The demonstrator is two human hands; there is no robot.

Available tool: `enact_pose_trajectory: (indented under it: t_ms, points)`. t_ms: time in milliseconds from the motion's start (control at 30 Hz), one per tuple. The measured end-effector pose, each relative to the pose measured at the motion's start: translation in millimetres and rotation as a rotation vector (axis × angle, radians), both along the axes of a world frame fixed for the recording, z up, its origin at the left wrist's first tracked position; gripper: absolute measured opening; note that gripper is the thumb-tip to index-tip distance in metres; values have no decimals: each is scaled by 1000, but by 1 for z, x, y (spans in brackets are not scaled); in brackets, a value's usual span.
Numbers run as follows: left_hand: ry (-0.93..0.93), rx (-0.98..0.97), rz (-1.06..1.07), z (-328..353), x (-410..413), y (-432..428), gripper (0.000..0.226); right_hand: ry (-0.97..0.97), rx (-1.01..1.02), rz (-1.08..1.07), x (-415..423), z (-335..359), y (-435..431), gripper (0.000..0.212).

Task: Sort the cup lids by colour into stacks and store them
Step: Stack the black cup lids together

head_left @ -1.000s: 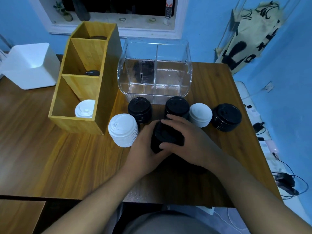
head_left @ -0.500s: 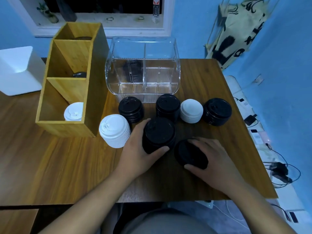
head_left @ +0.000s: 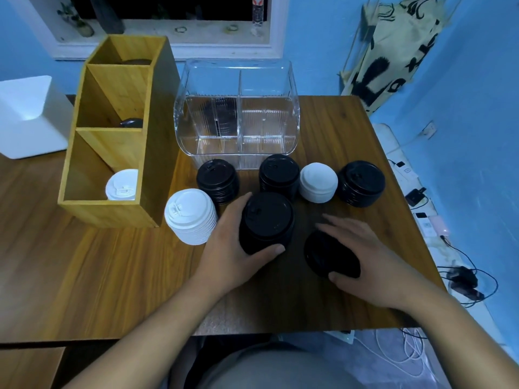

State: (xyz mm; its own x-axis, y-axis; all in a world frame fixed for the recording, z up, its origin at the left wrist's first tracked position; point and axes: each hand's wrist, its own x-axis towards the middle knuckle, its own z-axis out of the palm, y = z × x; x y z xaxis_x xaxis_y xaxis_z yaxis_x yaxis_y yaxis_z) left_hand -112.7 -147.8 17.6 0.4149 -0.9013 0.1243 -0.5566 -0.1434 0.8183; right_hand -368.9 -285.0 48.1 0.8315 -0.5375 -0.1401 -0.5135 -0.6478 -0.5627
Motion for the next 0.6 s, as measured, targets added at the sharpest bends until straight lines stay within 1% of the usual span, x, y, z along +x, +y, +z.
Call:
enact_pose_trajectory:
  t_ms: [67,167,267,300,333,433,500,600]
  points:
    - [3,-13,-14,1,0,0,102,21,-30,35,-1,-4,-4,81]
    - [-18,-30,-11,6,0,-4,95,57,-114,-8,2,-9,-2,76]
    - [-11,-57,-3,9,0,-7,81,105,-279,-73,6,-11,5,89]
    - [-11,-60,1,10,0,-7,78,98,-295,-65,6,-12,7,91]
    - [-16,-61,4,11,0,-7,77,82,-275,-41,6,-13,8,91]
    - [-53,-58,7,12,1,-9,76,21,-149,35,3,-14,5,79]
    - [-54,-64,5,11,0,-10,76,-37,-95,-23,4,-7,3,72]
    - [-20,-71,-8,5,-3,-8,82,-225,-75,-211,17,16,1,69]
